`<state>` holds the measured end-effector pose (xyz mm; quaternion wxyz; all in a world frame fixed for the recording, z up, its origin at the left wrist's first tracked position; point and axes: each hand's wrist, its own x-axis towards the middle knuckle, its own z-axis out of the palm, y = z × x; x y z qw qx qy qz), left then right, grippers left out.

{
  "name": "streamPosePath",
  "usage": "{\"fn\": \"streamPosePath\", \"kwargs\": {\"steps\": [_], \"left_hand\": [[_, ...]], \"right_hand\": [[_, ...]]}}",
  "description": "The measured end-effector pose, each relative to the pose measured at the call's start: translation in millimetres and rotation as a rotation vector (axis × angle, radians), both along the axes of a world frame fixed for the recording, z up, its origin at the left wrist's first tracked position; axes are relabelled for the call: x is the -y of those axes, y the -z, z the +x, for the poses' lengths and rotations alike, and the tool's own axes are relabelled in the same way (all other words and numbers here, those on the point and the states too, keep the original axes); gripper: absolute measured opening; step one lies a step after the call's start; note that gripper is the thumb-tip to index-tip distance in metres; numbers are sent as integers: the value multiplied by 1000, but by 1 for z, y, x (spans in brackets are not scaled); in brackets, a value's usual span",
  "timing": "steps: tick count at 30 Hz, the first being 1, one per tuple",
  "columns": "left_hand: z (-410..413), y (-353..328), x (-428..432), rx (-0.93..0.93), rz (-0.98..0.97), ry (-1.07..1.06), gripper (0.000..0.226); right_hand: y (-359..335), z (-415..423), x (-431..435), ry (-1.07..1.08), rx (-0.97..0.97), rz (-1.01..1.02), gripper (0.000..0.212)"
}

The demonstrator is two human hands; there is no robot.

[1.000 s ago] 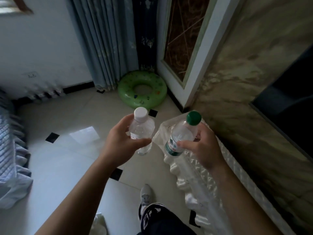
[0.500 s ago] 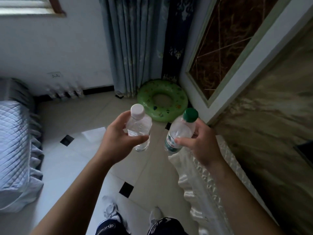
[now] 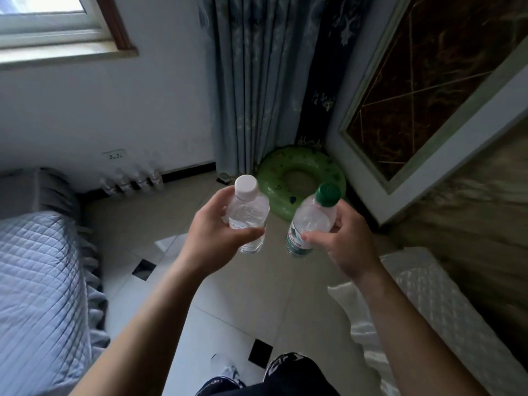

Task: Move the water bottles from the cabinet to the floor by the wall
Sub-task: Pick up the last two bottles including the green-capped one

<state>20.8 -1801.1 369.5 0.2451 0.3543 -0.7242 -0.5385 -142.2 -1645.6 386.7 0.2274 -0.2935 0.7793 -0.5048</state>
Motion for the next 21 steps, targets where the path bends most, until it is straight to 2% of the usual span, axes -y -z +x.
{"fn": "streamPosePath", "kwargs": {"steps": [9, 21], "left_hand": [[-2, -3, 112, 9, 37, 2, 68], [-61, 5, 263, 30, 59, -31, 64]], "right_hand": [[-11, 5, 107, 5, 23, -8, 45], [-2, -69, 272, -81, 91, -22, 43]]}}
